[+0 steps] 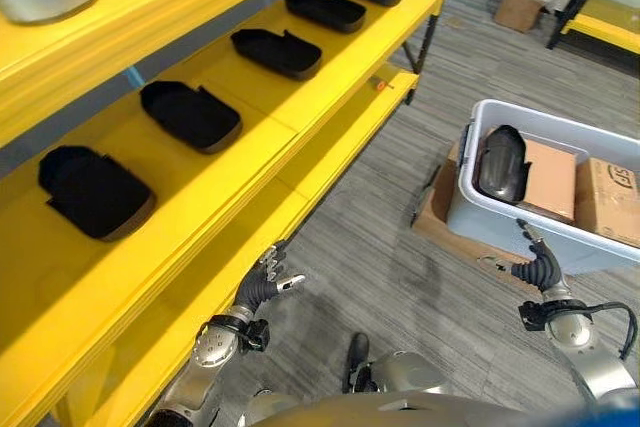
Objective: Move parts from the plastic box to the shelf.
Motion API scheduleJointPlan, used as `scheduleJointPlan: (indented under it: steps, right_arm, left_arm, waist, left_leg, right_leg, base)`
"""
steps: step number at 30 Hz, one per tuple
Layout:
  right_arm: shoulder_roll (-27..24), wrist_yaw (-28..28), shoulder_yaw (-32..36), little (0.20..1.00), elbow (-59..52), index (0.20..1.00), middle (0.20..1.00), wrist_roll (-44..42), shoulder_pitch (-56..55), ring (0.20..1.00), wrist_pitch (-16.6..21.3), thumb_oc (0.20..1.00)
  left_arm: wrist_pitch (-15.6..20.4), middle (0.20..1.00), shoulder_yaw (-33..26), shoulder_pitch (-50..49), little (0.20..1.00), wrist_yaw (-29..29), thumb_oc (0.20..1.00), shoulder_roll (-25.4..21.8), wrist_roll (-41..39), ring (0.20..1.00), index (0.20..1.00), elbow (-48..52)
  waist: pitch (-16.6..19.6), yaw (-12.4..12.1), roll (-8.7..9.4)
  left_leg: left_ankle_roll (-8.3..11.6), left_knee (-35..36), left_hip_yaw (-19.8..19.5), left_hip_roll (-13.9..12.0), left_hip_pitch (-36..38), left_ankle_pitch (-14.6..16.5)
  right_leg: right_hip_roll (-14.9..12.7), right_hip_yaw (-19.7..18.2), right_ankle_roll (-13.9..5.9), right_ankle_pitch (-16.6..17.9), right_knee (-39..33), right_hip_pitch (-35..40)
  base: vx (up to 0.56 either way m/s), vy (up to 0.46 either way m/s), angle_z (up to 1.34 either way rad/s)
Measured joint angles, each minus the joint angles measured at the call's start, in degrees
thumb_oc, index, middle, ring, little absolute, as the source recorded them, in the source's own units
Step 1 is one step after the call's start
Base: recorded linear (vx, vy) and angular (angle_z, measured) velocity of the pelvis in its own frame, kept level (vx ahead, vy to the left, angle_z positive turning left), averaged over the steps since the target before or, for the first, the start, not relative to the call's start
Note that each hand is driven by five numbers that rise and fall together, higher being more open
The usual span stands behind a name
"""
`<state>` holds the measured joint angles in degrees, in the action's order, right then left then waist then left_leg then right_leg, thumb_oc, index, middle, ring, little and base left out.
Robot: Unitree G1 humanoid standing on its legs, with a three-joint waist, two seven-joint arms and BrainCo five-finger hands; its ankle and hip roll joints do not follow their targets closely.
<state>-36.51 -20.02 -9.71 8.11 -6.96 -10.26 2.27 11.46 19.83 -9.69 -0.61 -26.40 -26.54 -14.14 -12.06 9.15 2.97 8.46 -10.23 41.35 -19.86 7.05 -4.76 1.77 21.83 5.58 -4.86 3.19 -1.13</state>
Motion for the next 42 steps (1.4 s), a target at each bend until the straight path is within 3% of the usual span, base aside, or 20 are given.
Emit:
scheduleJointPlan:
  steps: [2, 5, 7, 8, 9, 10, 11, 13, 15, 18, 20, 21, 23, 32, 33, 36, 37, 39, 40, 42]
  right_arm:
    - [0.29, -0.62, -0.47, 1.000, 0.20, 1.000, 1.000, -0.04, 1.41, 1.000, 0.01, 1.000]
    - [1.29, -0.98, -4.66, 1.000, 1.88, 1.000, 1.000, -0.03, 5.17, 1.000, 2.08, 1.000]
    - [2.70, -0.83, -4.79, 1.000, 1.85, 1.000, 1.000, -0.21, 4.25, 1.000, 2.43, 1.000]
    - [4.24, -0.68, -4.84, 1.000, 1.87, 1.000, 1.000, -0.20, 3.47, 1.000, 2.46, 1.000]
    - [7.17, -0.37, -6.93, 1.000, 2.53, 1.000, 1.000, -0.12, 4.12, 1.000, 2.50, 1.000]
    - [8.96, 0.22, -11.35, 1.000, 1.38, 1.000, 1.000, -0.22, 6.58, 1.000, 2.61, 1.000]
    - [8.73, 1.02, -12.18, 1.000, -0.38, 1.000, 1.000, -0.19, 6.78, 1.000, 3.32, 1.000]
    - [8.11, 1.31, -10.82, 1.000, 0.72, 1.000, 1.000, -0.71, 6.48, 1.000, 3.38, 1.000]
    - [6.98, 1.71, -10.89, 1.000, 0.40, 1.000, 1.000, -0.66, 5.73, 1.000, 3.22, 1.000]
    - [7.31, 2.02, -11.30, 1.000, -0.28, 1.000, 1.000, -0.63, 6.45, 1.000, 3.23, 1.000]
    - [7.37, 1.98, -11.53, 1.000, -0.36, 1.000, 1.000, -0.63, 6.65, 1.000, 3.23, 1.000]
    - [7.40, 2.10, -13.01, 1.000, -0.31, 1.000, 1.000, -0.60, 8.34, 1.000, 3.08, 1.000]
    - [7.76, 2.23, -13.62, 1.000, -0.39, 1.000, 1.000, -0.59, 9.11, 1.000, 3.12, 1.000]
    - [8.67, -1.11, -13.68, 1.000, 1.10, 1.000, 1.000, -0.57, 11.25, 1.000, 2.76, 1.000]
    - [8.06, -1.94, -13.14, 1.000, 1.93, 1.000, 1.000, -0.56, 11.53, 1.000, 2.45, 1.000]
    - [9.24, -2.45, -13.73, 1.000, 1.91, 1.000, 1.000, -0.24, 11.35, 1.000, 1.66, 1.000]
    - [9.28, -2.46, -13.74, 1.000, 1.88, 1.000, 1.000, 0.13, 10.94, 1.000, 1.61, 1.000]
    - [9.51, -2.54, -13.83, 1.000, 1.96, 1.000, 1.000, 0.59, 10.19, 1.000, 1.37, 1.000]
    - [8.94, -2.72, -13.10, 1.000, 2.72, 1.000, 1.000, 0.66, 9.88, 1.000, 0.22, 1.000]
    - [7.51, -2.82, -10.83, 1.000, 2.63, 1.000, 1.000, 1.13, 10.38, 1.000, -0.80, 1.000]
  left_arm:
    - [0.00, 1.000, 0.16, 1.87, 1.000, -0.08, 1.000, 0.54, 0.04, 1.000, 1.000, 0.16]
    - [-0.18, 1.000, 0.31, 3.65, 1.000, -1.86, 1.000, 0.96, 0.15, 1.000, 1.000, 1.20]
    - [-1.19, 1.000, 0.24, 5.47, 1.000, -3.53, 1.000, 0.79, 2.60, 1.000, 1.000, 1.19]
    - [-1.55, 1.000, 0.27, 5.29, 1.000, -3.53, 1.000, 0.34, 2.55, 1.000, 1.000, 1.24]
    - [-1.98, 1.000, -0.78, 3.15, 1.000, -3.74, 1.000, -0.68, 2.58, 1.000, 1.000, 1.94]
    - [-1.71, 1.000, -1.75, -1.14, 1.000, -4.44, 1.000, -1.77, 2.84, 1.000, 1.000, 2.64]
    - [-1.81, 1.000, -1.31, -2.53, 1.000, -4.36, 1.000, -1.21, 3.07, 1.000, 1.000, 2.25]
    - [-1.80, 1.000, 0.46, -0.13, 1.000, -4.19, 1.000, 0.41, 3.11, 1.000, 1.000, 1.71]
    - [-1.01, 1.000, 0.94, 2.59, 1.000, -3.55, 1.000, 1.19, 3.54, 1.000, 1.000, 1.72]
    - [-0.78, 1.000, 1.01, 3.86, 1.000, -3.55, 1.000, 0.82, 3.54, 1.000, 1.000, 1.55]
    - [-0.78, 1.000, 1.02, 3.85, 1.000, -3.57, 1.000, 0.53, 3.53, 1.000, 1.000, 1.35]
    - [0.06, 1.000, 1.11, 3.16, 1.000, -3.59, 1.000, 0.06, 3.56, 1.000, 1.000, 1.03]
    - [0.15, 1.000, 1.74, 2.54, 1.000, -3.58, 1.000, -0.68, 3.57, 1.000, 1.000, 0.41]
    - [1.44, 1.000, 2.76, 2.14, 1.000, -2.25, 1.000, -0.81, 3.71, 1.000, 1.000, -0.15]
    - [1.64, 1.000, 2.94, 4.06, 1.000, -2.34, 1.000, 1.70, 4.11, 1.000, 1.000, -2.55]
    - [2.15, 1.000, 3.08, 3.89, 1.000, -2.32, 1.000, 0.48, 4.23, 1.000, 1.000, -2.57]
    - [2.17, 1.000, 3.06, 3.79, 1.000, -2.32, 1.000, -0.15, 4.20, 1.000, 1.000, -2.61]
    - [2.38, 1.000, 1.97, 2.52, 1.000, -2.27, 1.000, -1.68, 4.19, 1.000, 1.000, -2.60]
    - [1.79, 1.000, 1.25, 0.49, 1.000, -2.38, 1.000, -2.02, 4.10, 1.000, 1.000, -3.17]
    - [1.48, 1.000, 1.27, -1.92, 1.000, -2.15, 1.000, -0.64, 4.14, 1.000, 1.000, -0.81]
  waist:
    - [-0.13, 0.18, 0.09]
    - [-0.36, -0.57, -0.02]
    - [-1.01, 0.65, -2.77]
    - [-1.40, -0.22, -2.26]
    - [-2.70, -1.91, -0.22]
    - [-2.26, -5.27, 0.96]
    - [-2.15, -6.34, 0.18]
    - [-2.27, -3.09, -2.28]
    - [-0.46, -3.30, -2.81]
    - [0.40, -4.35, -0.67]
    - [0.65, -4.45, -0.07]
    - [0.55, -7.11, 0.06]
    - [0.64, -7.19, 0.35]
    - [-0.47, -8.54, -1.76]
    - [-1.98, -8.06, -5.16]
    - [-1.34, -8.45, -3.21]
    - [-1.06, -8.42, -2.28]
    - [-0.18, -9.07, 0.38]
    - [1.07, -9.14, 1.42]
    - [1.17, -9.21, -1.33]
  left_leg:
    - [0.85, 0.42, -1.84, -0.09, -0.10, -0.37]
    - [0.75, 3.11, -7.48, 5.45, -1.25, 2.31]
    - [-4.30, 10.34, -8.75, 13.17, -3.55, 3.66]
    - [-5.19, 5.56, -8.87, 13.39, -5.34, 4.91]
    - [-4.02, -7.09, -11.75, 11.70, -8.52, 6.47]
    - [-1.20, -13.33, -19.04, 11.35, -12.27, 10.80]
    - [-1.80, -6.68, -21.39, 12.57, -12.02, 10.99]
    - [-3.93, 1.74, -17.11, 11.93, -13.42, 7.46]
    - [-4.38, 6.73, -14.94, 12.61, -10.48, 3.87]
    - [-7.16, 12.41, -10.47, 15.76, -7.02, 1.33]
    - [-8.38, 12.92, -9.56, 16.77, -6.15, 1.36]
    - [-9.69, 13.85, -6.02, 16.83, -4.18, 1.56]
    - [-9.97, 13.32, -5.68, 16.86, -3.57, 1.90]
    - [-9.71, 14.44, -7.67, 14.49, -2.32, 2.35]
    - [-10.69, 14.66, -7.72, 12.51, -1.43, 3.16]
    - [-8.71, 13.89, -7.52, 12.55, -1.17, 3.66]
    - [-8.06, 13.73, -7.45, 12.27, -1.06, 3.25]
    - [-5.73, 12.61, -8.13, 10.96, -1.20, 2.84]
    - [-2.26, 12.15, -8.97, 8.38, -0.63, 1.76]
    - [-0.99, 11.71, -8.71, 3.81, 0.05, 0.85]
  right_leg:
    - [0.06, -1.19, 1.80, 1.15, -0.51, 0.59]
    - [0.03, -6.23, 1.30, 2.28, -2.26, 1.82]
    - [0.69, -6.89, -0.51, 2.51, -4.47, 3.45]
    - [-0.52, -7.93, -1.23, 2.34, -4.28, 2.93]
    - [-0.86, -10.78, 0.71, 4.39, -4.49, 4.22]
    - [-1.49, -17.41, -0.74, 4.75, -5.16, 5.41]
    - [-1.91, -18.49, -1.57, 5.56, -7.53, 6.48]
    - [-1.91, -14.99, -2.28, 3.70, -7.94, 8.37]
    - [-2.63, -15.09, -4.23, 1.85, -6.34, 8.44]
    - [-6.35, -11.02, -8.05, 0.33, -3.47, 7.43]
    - [-7.55, -9.14, -8.80, 0.00, -3.00, 7.55]
    - [-8.84, -4.45, -9.13, 0.09, -1.26, 6.45]
    - [-9.41, -2.70, -9.21, 0.18, -1.40, 7.08]
    - [-7.70, -2.42, -10.20, 0.51, -1.09, 6.96]
    - [-11.23, 0.34, -13.80, -1.13, 3.94, 4.18]
    - [-21.06, 0.92, -17.06, 5.27, -0.83, 2.47]
    - [-22.09, 1.00, -17.50, 6.25, -2.09, 2.12]
    - [-22.31, 1.00, -16.88, 8.76, -3.22, 1.87]
    - [-18.51, 0.86, -14.93, 11.90, -3.97, 3.11]
    - [-13.00, 0.61, -13.03, 11.09, -6.48, 3.97]
  base:
    - [0.05, -0.075, -0.37]
    - [0.10, -0.048, -0.76]
    - [0.16, 0.011, -0.29]
    - [0.20, 0.097, -0.32]
    - [0.16, 0.110, -1.46]
    - [0.09, 0.137, -2.04]
    - [0.10, 0.136, -1.54]
    - [0.10, 0.129, 0.06]
    - [0.08, 0.108, 0.08]
    - [0.05, 0.069, -0.32]
    - [0.02, 0.034, -0.42]
    - [0.01, -0.009, -0.82]
    - [0.01, -0.079, -0.48]
    - [0.02, -0.166, -0.12]
    - [0.05, -0.232, -0.19]
    - [0.10, -0.365, -0.12]
    - [0.12, -0.387, 0.05]
    - [0.16, -0.372, 0.09]
    - [0.21, -0.414, 0.05]
    - [0.23, -0.388, -0.39]
